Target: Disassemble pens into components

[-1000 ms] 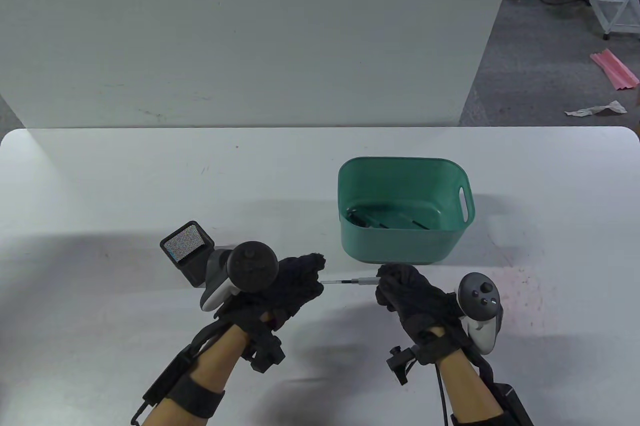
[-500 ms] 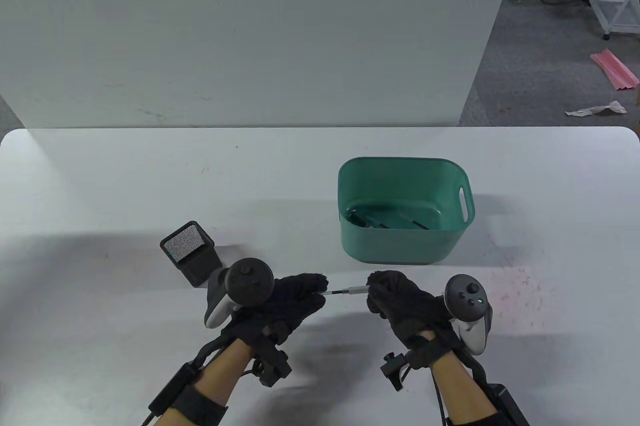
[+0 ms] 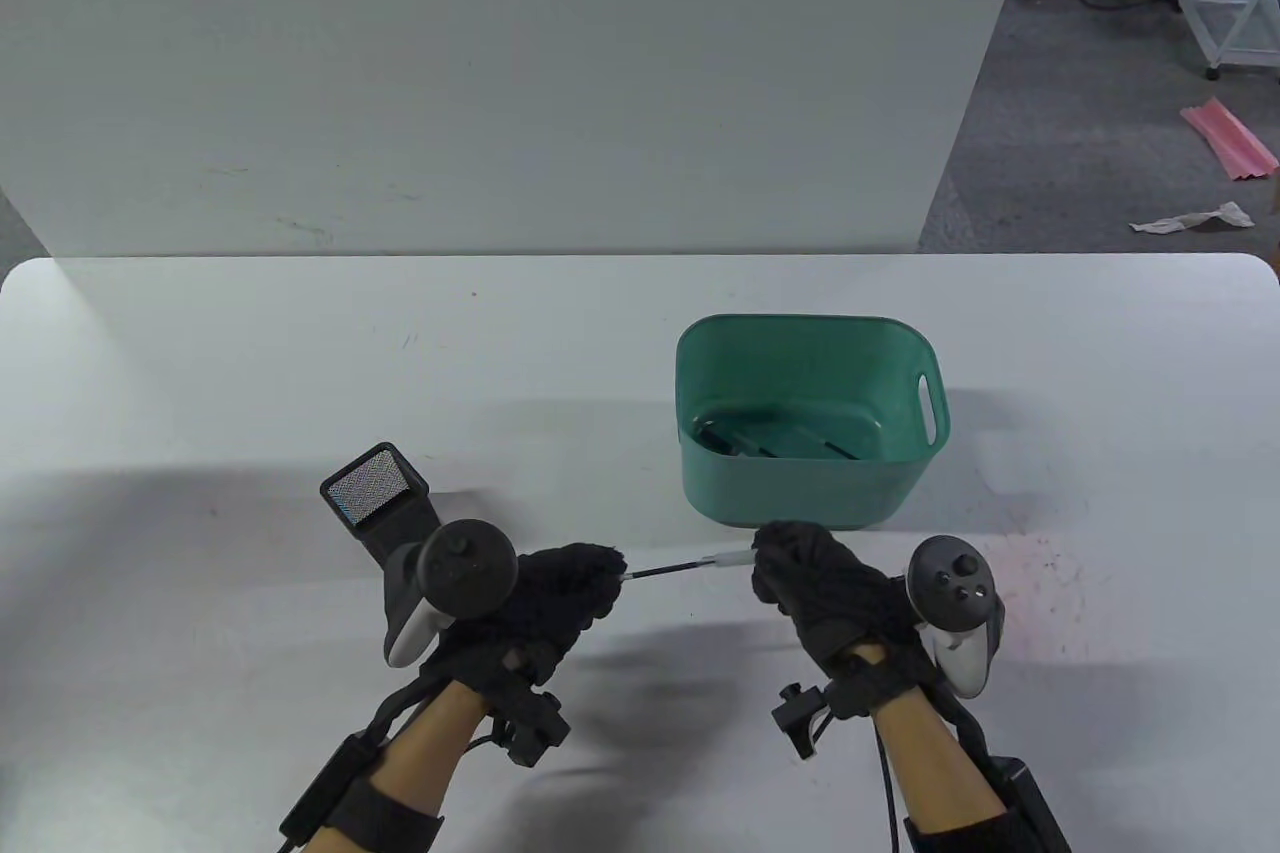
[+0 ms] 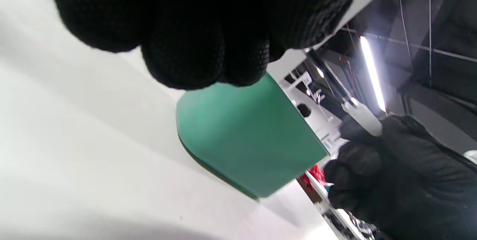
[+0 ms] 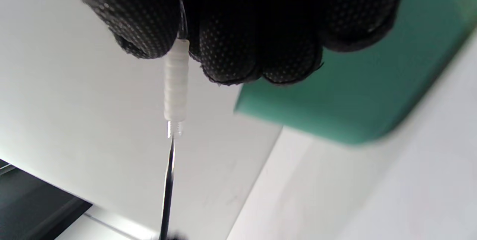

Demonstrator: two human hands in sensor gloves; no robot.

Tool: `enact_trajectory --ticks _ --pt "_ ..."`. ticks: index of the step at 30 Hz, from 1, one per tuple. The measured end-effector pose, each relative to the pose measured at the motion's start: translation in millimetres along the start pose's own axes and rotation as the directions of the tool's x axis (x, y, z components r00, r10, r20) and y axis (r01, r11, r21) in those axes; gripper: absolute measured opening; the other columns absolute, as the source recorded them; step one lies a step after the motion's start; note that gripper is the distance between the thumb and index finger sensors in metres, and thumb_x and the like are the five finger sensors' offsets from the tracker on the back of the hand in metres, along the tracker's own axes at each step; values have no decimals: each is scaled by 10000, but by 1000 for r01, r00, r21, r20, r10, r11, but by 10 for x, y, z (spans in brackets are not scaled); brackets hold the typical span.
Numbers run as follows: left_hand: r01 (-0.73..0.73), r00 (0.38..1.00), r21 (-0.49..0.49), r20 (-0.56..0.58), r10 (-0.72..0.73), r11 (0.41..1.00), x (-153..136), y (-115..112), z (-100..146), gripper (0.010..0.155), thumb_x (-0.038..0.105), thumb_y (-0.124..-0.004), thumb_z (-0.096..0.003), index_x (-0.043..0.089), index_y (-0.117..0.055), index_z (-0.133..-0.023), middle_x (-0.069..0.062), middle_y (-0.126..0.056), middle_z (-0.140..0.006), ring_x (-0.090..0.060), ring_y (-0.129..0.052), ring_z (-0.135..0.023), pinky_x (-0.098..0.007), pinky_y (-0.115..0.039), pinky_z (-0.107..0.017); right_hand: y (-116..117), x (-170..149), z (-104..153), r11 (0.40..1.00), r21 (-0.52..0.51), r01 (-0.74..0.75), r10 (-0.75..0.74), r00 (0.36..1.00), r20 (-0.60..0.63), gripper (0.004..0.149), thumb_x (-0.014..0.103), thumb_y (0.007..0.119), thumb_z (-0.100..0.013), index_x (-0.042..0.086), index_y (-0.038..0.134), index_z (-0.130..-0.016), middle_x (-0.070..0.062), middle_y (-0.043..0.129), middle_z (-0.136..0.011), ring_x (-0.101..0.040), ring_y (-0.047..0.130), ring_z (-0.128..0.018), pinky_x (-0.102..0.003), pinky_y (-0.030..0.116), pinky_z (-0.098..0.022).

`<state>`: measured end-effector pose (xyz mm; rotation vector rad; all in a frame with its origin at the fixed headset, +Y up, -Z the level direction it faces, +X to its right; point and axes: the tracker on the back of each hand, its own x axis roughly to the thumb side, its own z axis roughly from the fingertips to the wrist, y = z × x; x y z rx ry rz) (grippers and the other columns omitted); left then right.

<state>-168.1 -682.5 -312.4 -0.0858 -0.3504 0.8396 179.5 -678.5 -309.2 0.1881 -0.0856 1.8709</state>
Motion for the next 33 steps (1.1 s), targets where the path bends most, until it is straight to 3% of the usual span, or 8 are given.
enact_trajectory --ticks 2,8,15,18,21,24,28,33 --pt "1 1000 26 -17 -1 1000 -64 52 18 402 415 -818 -501 255 -871 -866 -54 -1033 -702 -214 -1083 -493 -501 -892 -434 -182 156 -120 980 -136 -144 148 989 17 470 383 754 -545 79 711 -901 -112 883 -689 -368 867 -650 -532 760 -469" --pt "-4 998 56 -57 7 998 -203 108 25 404 393 -803 -508 248 -861 -881 -62 -1026 -717 -223 -1077 -507 -507 -887 -440 -355 433 -513 875 -277 -396 384 918 -97 467 366 751 -545 86 702 -915 -127 871 -718 -383 844 -682 -546 739 -490" --pt "34 997 64 -73 -29 997 -265 132 25 410 399 -802 -505 246 -855 -882 -55 -1023 -713 -212 -1078 -502 -501 -889 -439 -269 465 -916 766 -241 -596 515 793 -324 474 395 758 -543 99 719 -911 -123 879 -716 -385 834 -702 -554 723 -514" --pt "45 996 63 -75 -40 997 -261 136 31 410 404 -805 -504 246 -857 -878 -53 -1025 -709 -211 -1079 -500 -500 -890 -438 -265 404 -976 768 -217 -602 501 777 -382 531 429 753 -544 113 668 -963 -142 836 -803 -411 780 -778 -574 687 -557" --pt "52 996 63 -77 -47 997 -261 142 31 410 409 -809 -503 246 -858 -876 -51 -1025 -706 -209 -1079 -498 -500 -890 -436 -262 382 -952 767 -215 -604 514 779 -358 549 431 751 -546 120 647 -986 -167 783 -889 -440 712 -853 -610 631 -613" --pt "52 995 65 -84 -46 997 -270 146 30 409 415 -812 -502 249 -858 -873 -48 -1024 -704 -207 -1078 -498 -499 -890 -437 -257 392 -846 772 -212 -600 548 796 -257 551 437 746 -546 128 646 -990 -174 755 -936 -468 638 -925 -652 560 -668" --pt "62 994 69 -90 -56 996 -268 146 30 407 424 -814 -501 254 -857 -869 -44 -1025 -699 -204 -1077 -495 -497 -890 -437 -210 458 -563 768 -228 -599 604 795 -53 548 440 745 -543 126 660 -983 -180 751 -948 -474 615 -947 -670 517 -688" --pt "76 992 60 -102 -69 995 -272 107 18 409 433 -808 -505 251 -856 -868 -42 -1022 -697 -202 -1076 -493 -496 -890 -436 -99 396 -211 780 -148 -608 622 780 76 547 448 740 -547 126 668 -982 -183 755 -951 -475 619 -951 -678 514 -688"
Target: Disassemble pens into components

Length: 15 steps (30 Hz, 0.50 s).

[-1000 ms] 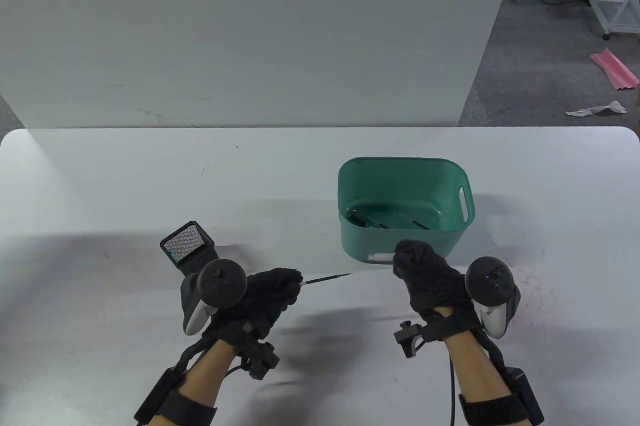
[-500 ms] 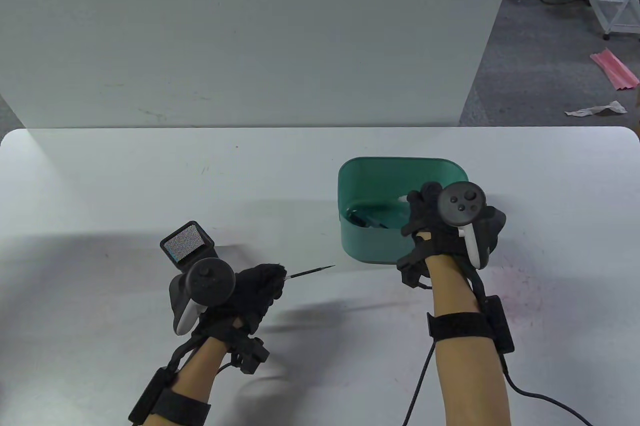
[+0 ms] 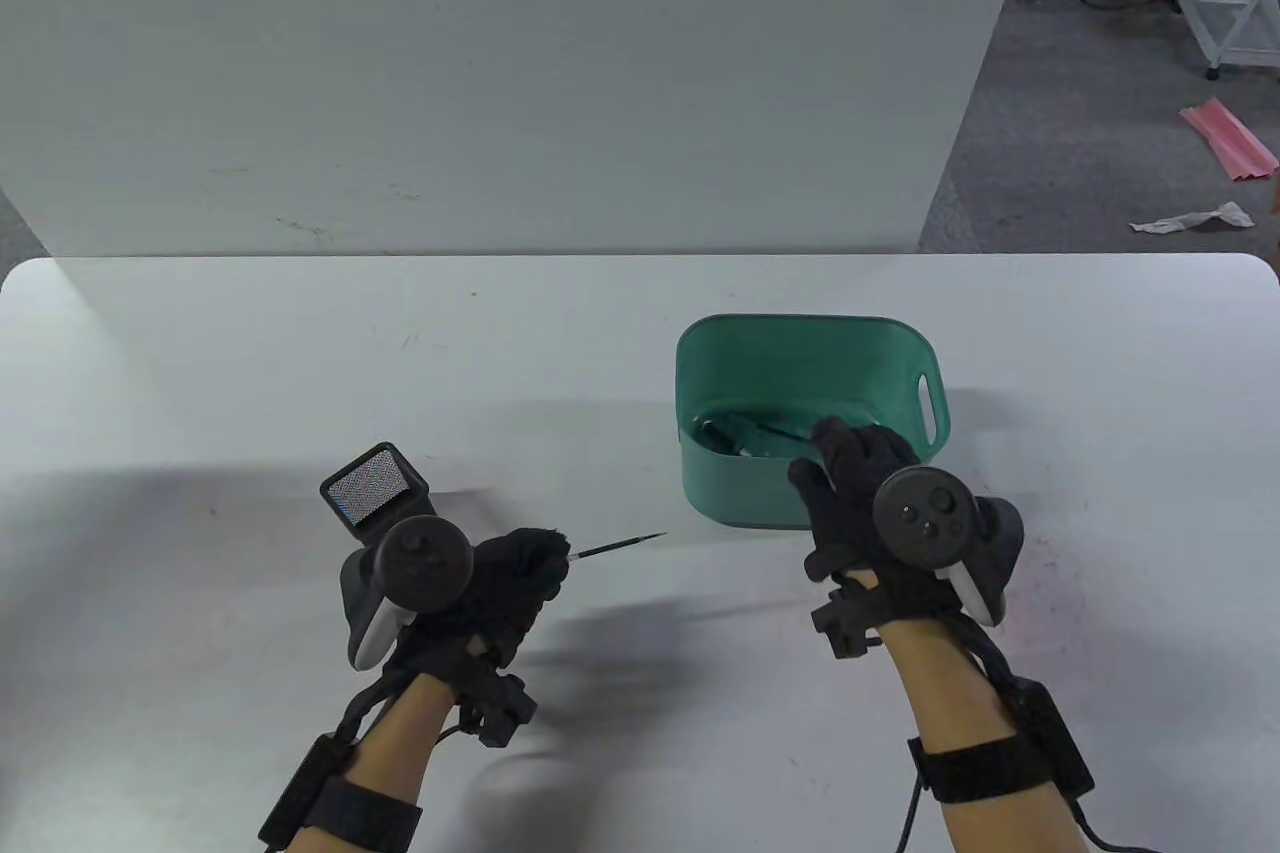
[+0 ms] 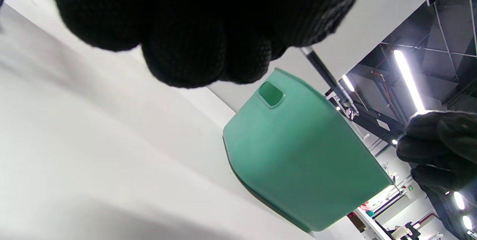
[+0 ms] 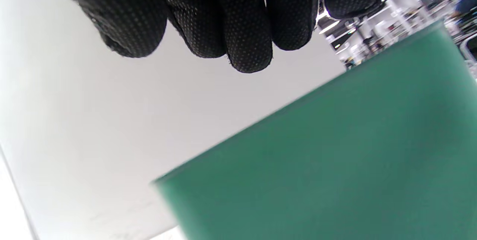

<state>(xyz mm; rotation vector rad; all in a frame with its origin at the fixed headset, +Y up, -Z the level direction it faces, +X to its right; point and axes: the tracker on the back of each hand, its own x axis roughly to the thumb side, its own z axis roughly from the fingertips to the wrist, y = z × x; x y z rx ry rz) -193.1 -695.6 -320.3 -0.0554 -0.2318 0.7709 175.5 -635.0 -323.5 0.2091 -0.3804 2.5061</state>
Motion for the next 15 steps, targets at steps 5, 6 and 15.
enact_trajectory --ticks 5,6,15 --pt "12 1000 -4 -6 -12 1000 4 -30 -3 410 440 -799 -509 253 -852 -870 -39 -1021 -697 -200 -1074 -494 -495 -888 -438 204 -32 288 994 83 -66 58 994 93 566 478 733 -547 129 671 -990 -188 744 -976 -476 607 -968 -689 503 -689" --pt "12 1000 -4 -7 -12 1000 4 -32 -3 409 440 -798 -509 255 -852 -870 -39 -1020 -697 -201 -1074 -494 -494 -888 -438 235 -41 320 993 93 -76 66 993 101 570 481 732 -547 131 669 -993 -192 732 -989 -477 595 -976 -694 493 -691" --pt "3 999 2 -53 -3 1000 45 -58 -46 406 388 -757 -532 263 -799 -917 -47 -978 -768 -205 -1050 -562 -494 -873 -477 466 -153 455 969 219 -112 94 992 89 607 493 714 -552 141 617 -1037 -202 612 -1088 -485 471 -1028 -724 405 -696"
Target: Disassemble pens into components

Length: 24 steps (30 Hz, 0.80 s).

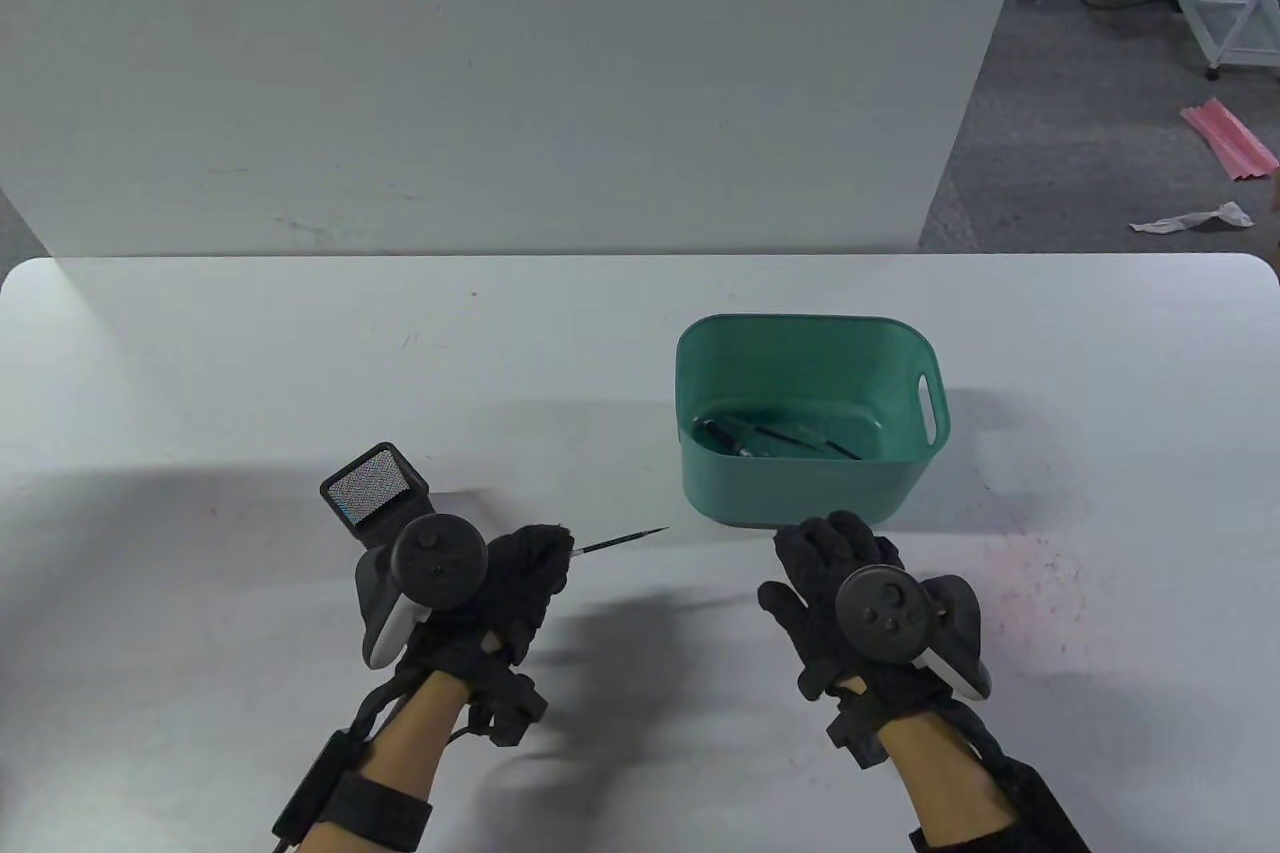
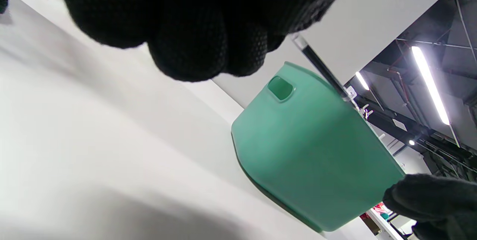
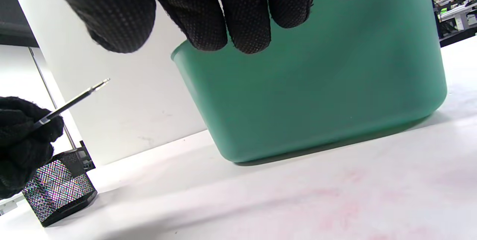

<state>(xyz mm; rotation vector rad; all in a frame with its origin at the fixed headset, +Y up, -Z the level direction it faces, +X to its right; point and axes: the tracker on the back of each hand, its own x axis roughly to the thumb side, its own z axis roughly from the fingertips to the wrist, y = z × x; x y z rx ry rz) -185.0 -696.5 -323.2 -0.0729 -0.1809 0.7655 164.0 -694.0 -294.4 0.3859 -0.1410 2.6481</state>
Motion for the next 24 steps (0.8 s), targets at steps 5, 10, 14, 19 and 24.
enact_trajectory --ticks 5,10,14,19,24 --pt "12 999 -5 -34 -13 1000 158 23 -102 411 410 -725 -554 288 -755 -946 -15 -949 -808 -177 -1035 -608 -476 -866 -518 11 -6 -1 1000 11 2 -2 1000 -7 604 493 709 -553 142 616 -1036 -200 609 -1089 -484 464 -1030 -725 399 -697" --pt "23 998 -28 -66 -25 999 442 91 -357 410 396 -730 -553 294 -757 -949 -28 -938 -827 -200 -1023 -629 -492 -851 -526 9 -6 -1 1000 0 13 -13 1000 -3 600 491 711 -552 141 623 -1032 -200 615 -1085 -483 467 -1029 -726 399 -696" --pt "123 990 -25 -73 -124 992 803 178 -613 411 413 -720 -561 309 -745 -958 -9 -932 -838 -187 -1020 -640 -481 -852 -537 29 -3 7 1000 14 3 -3 1000 8 605 494 707 -553 145 611 -1037 -199 615 -1085 -483 467 -1030 -726 401 -696" --pt "278 957 -46 -77 -281 959 1223 176 -922 416 424 -712 -569 307 -742 -967 1 -939 -828 -164 -1028 -623 -462 -864 -533 9 -18 14 1000 12 10 -10 1000 9 603 495 706 -552 147 612 -1037 -198 610 -1088 -482 464 -1030 -727 397 -697" --pt "385 913 -81 -114 -392 919 1493 57 -1176 418 437 -712 -577 312 -742 -975 12 -949 -817 -147 -1035 -598 -443 -874 -520 24 -27 9 1000 19 8 -8 1000 8 609 498 704 -553 149 603 -1042 -195 608 -1090 -481 465 -1031 -729 399 -696"
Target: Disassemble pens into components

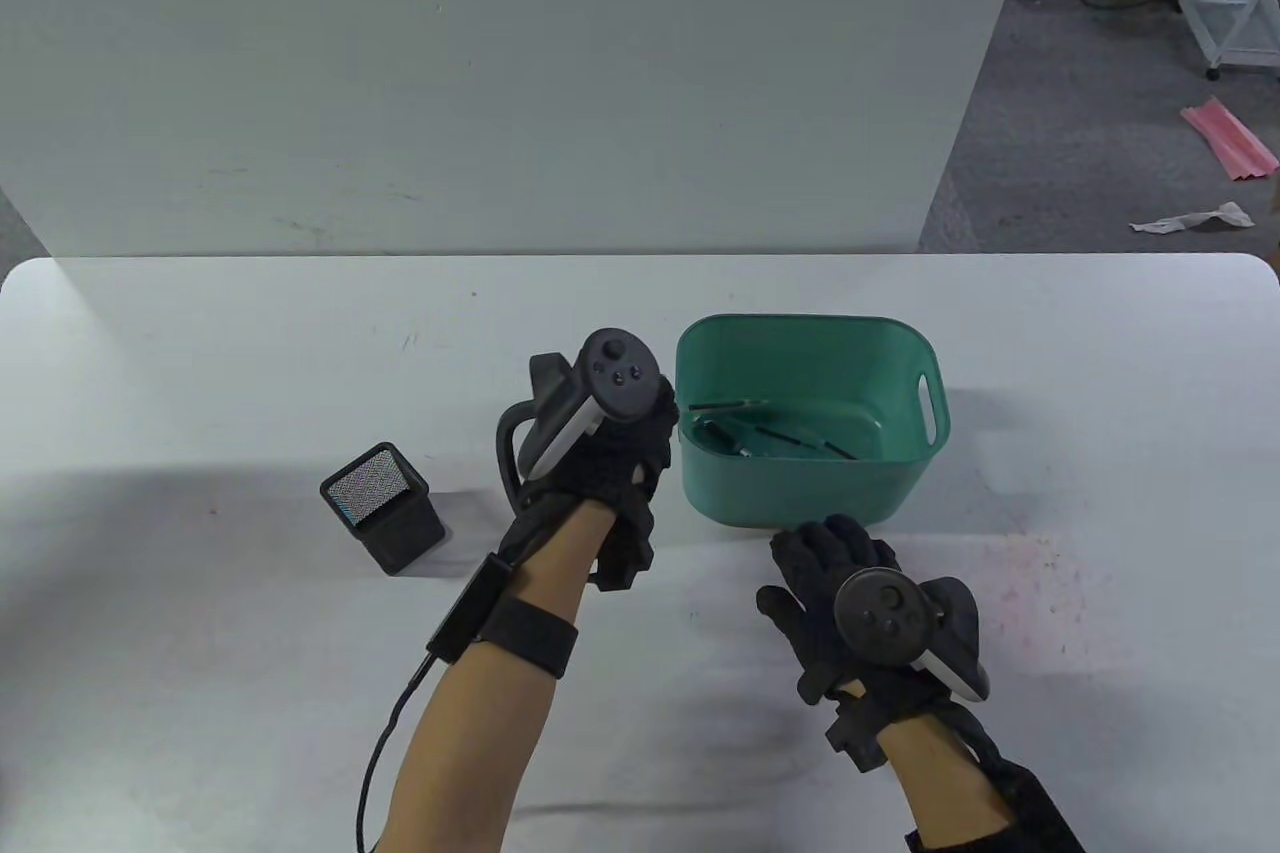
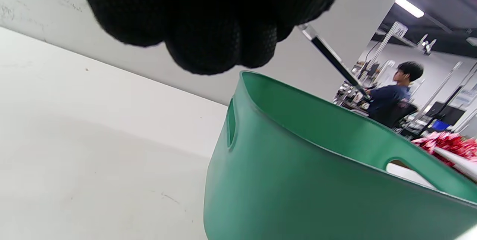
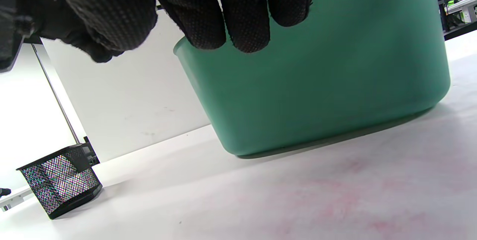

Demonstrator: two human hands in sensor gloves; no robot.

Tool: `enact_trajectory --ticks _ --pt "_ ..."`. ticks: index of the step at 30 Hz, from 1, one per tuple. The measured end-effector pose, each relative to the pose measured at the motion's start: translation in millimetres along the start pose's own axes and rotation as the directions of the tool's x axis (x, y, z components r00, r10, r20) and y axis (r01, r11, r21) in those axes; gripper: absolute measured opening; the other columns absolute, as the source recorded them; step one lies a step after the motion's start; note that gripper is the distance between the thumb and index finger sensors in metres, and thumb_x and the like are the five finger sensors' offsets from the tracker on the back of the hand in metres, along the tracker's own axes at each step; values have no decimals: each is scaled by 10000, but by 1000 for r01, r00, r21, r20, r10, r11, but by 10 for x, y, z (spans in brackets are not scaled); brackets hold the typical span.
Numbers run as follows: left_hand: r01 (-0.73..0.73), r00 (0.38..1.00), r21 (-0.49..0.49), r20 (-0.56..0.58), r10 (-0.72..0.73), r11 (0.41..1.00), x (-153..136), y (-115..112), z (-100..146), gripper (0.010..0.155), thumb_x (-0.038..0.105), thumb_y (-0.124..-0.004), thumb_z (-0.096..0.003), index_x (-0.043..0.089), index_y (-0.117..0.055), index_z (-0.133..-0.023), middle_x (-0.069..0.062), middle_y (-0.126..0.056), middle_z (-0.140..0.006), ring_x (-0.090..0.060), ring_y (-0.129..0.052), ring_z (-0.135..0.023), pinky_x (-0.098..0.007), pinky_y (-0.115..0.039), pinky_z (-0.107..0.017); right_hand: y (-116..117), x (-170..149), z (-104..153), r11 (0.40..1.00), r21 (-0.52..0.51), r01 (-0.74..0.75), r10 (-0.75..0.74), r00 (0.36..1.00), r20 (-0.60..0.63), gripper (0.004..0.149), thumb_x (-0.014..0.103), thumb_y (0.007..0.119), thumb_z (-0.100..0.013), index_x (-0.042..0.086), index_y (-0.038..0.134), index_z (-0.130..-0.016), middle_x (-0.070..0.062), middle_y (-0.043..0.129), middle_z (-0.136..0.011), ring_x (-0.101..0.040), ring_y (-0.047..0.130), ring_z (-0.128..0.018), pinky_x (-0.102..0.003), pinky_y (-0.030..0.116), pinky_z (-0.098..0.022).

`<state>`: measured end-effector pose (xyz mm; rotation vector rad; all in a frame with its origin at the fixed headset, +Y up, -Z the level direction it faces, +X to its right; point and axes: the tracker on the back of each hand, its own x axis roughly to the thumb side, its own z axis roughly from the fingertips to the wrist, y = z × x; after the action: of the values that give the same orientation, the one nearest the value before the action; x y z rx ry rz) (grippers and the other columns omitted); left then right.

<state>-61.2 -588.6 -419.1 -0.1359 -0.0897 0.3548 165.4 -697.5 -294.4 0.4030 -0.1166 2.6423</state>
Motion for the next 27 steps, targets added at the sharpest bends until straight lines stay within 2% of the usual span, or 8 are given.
enact_trajectory --ticks 6,10,13,15,18,22,27 --pt "68 998 -14 -14 -68 998 230 -94 -210 414 449 -710 -583 336 -738 -980 29 -950 -826 -133 -1038 -604 -431 -878 -526 40 -24 -12 1000 23 15 -15 1000 -17 611 495 705 -553 149 596 -1045 -200 595 -1094 -484 457 -1032 -732 393 -694" --pt "52 998 -60 24 -50 997 262 -169 -285 463 474 -696 -590 372 -662 -1041 42 -905 -928 -147 -1021 -702 -439 -860 -568 33 -26 -6 1000 19 4 -4 1000 -11 614 497 704 -552 150 592 -1046 -197 596 -1094 -482 461 -1032 -732 396 -694" --pt "77 993 -2 90 -77 997 237 -160 -231 470 468 -711 -576 367 -676 -1034 32 -911 -930 -156 -1027 -682 -445 -862 -552 26 -40 -6 1000 15 4 -3 1000 -13 618 497 705 -551 150 586 -1048 -197 592 -1096 -482 458 -1032 -732 396 -694" --pt "84 986 84 137 -95 993 185 -124 -134 467 454 -733 -557 349 -713 -1011 13 -934 -903 -176 -1040 -653 -460 -867 -526 28 -41 -9 1000 16 1 -1 1000 -14 617 498 704 -553 152 585 -1049 -197 589 -1098 -482 457 -1034 -732 394 -695" --pt "65 975 151 203 -95 986 92 -62 44 466 437 -756 -536 318 -754 -986 -22 -955 -881 -217 -1049 -640 -496 -862 -509 24 -38 -9 1000 16 -2 2 1000 -16 620 498 704 -552 150 584 -1051 -198 588 -1098 -483 456 -1033 -733 394 -694" --pt "160 949 190 240 -204 969 -109 -27 377 478 462 -747 -534 325 -749 -992 -27 -939 -910 -231 -1040 -690 -512 -852 -537 16 -43 -9 1000 5 -9 9 1000 -21 618 499 703 -553 152 583 -1051 -196 587 -1099 -484 456 -1033 -732 395 -694" --pt "233 939 189 211 -271 954 -572 -199 762 482 478 -740 -532 325 -756 -988 -31 -931 -927 -245 -1034 -725 -530 -843 -558 10 -48 -15 1000 1 -19 19 999 -27 620 499 703 -552 153 582 -1052 -198 587 -1100 -483 455 -1034 -734 392 -694"
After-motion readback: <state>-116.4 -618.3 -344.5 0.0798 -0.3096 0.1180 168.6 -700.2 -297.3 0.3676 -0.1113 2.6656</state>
